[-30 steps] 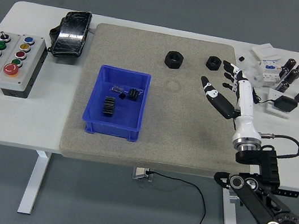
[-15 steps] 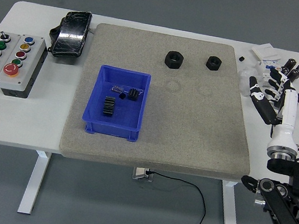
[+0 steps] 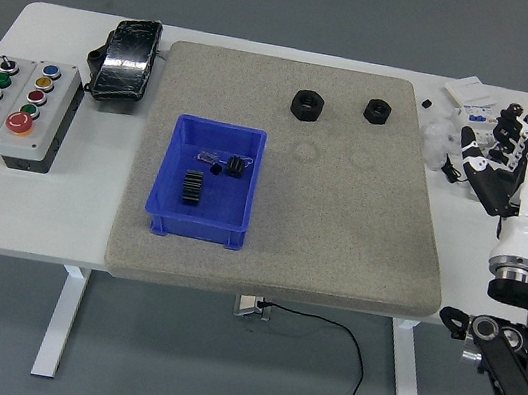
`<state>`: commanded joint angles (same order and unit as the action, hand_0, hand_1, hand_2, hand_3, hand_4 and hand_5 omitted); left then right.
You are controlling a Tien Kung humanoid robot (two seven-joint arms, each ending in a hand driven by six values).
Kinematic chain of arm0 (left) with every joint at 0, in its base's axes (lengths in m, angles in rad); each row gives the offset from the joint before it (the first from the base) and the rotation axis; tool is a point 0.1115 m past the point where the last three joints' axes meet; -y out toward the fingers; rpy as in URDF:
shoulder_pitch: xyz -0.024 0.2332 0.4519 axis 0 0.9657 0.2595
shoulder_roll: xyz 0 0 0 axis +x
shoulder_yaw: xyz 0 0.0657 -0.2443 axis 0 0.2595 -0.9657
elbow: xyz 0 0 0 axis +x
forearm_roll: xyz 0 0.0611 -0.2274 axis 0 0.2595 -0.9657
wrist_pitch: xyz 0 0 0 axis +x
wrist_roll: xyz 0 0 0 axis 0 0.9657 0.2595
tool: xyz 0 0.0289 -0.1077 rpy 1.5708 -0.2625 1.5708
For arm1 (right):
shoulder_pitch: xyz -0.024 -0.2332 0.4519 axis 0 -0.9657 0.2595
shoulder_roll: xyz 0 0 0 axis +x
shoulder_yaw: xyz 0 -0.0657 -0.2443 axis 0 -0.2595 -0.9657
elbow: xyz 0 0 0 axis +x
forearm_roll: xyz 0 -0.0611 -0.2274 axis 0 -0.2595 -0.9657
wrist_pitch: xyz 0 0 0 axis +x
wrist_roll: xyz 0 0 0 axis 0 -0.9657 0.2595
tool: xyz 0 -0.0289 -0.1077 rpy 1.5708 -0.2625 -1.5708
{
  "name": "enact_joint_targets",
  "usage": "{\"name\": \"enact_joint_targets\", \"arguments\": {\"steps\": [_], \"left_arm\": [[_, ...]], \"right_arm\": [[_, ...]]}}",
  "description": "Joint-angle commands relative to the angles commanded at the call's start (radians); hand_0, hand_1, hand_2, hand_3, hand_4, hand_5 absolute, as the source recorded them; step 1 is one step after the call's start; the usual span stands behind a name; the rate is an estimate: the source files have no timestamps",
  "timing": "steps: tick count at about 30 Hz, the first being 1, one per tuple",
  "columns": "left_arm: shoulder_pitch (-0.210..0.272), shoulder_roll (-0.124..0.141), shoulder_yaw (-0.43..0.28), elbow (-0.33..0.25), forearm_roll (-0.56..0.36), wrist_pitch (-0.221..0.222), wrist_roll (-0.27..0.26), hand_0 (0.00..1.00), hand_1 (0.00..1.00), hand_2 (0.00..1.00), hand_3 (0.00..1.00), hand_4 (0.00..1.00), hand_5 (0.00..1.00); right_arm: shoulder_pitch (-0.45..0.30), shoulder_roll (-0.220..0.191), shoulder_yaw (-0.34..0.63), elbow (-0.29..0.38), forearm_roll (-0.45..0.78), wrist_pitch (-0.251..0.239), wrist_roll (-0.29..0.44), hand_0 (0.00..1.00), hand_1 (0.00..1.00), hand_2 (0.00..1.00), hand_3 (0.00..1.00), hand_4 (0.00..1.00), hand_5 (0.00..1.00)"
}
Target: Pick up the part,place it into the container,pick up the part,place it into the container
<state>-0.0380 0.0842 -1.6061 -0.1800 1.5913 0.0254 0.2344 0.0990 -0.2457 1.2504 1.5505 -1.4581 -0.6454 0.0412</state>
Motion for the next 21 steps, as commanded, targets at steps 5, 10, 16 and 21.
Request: {"name": "enact_joint_targets", "arguments": {"steps": [5, 10, 16, 21], "left_arm": [[0.003, -0.004, 0.001, 0.0, -0.006, 0.001, -0.001, 0.629, 0.551, 0.534, 0.619, 0.697, 0.474], [0.002, -0.006, 0.007, 0.0, -0.014, 0.002, -0.005, 0.629, 0.551, 0.534, 0.619, 0.696, 0.473], [0.003, -0.004, 0.019, 0.0, -0.029, 0.004, -0.009, 0.629, 0.551, 0.533, 0.619, 0.695, 0.471], [0.005, -0.001, 0.042, 0.0, -0.053, 0.005, -0.018, 0.629, 0.551, 0.533, 0.618, 0.695, 0.471]], "right_arm": [[-0.008, 0.001, 0.013, 0.01, 0.009, 0.0, 0.003, 0.689, 0.776, 0.806, 0.776, 0.779, 0.473], [-0.007, 0.002, 0.03, 0.016, 0.031, 0.0, 0.01, 0.689, 0.764, 0.801, 0.778, 0.781, 0.469], [-0.01, 0.005, 0.051, 0.015, 0.03, 0.0, 0.007, 0.685, 0.762, 0.798, 0.777, 0.782, 0.472], [-0.013, 0.009, 0.067, 0.013, 0.034, 0.0, 0.009, 0.68, 0.754, 0.788, 0.775, 0.783, 0.472]]}}
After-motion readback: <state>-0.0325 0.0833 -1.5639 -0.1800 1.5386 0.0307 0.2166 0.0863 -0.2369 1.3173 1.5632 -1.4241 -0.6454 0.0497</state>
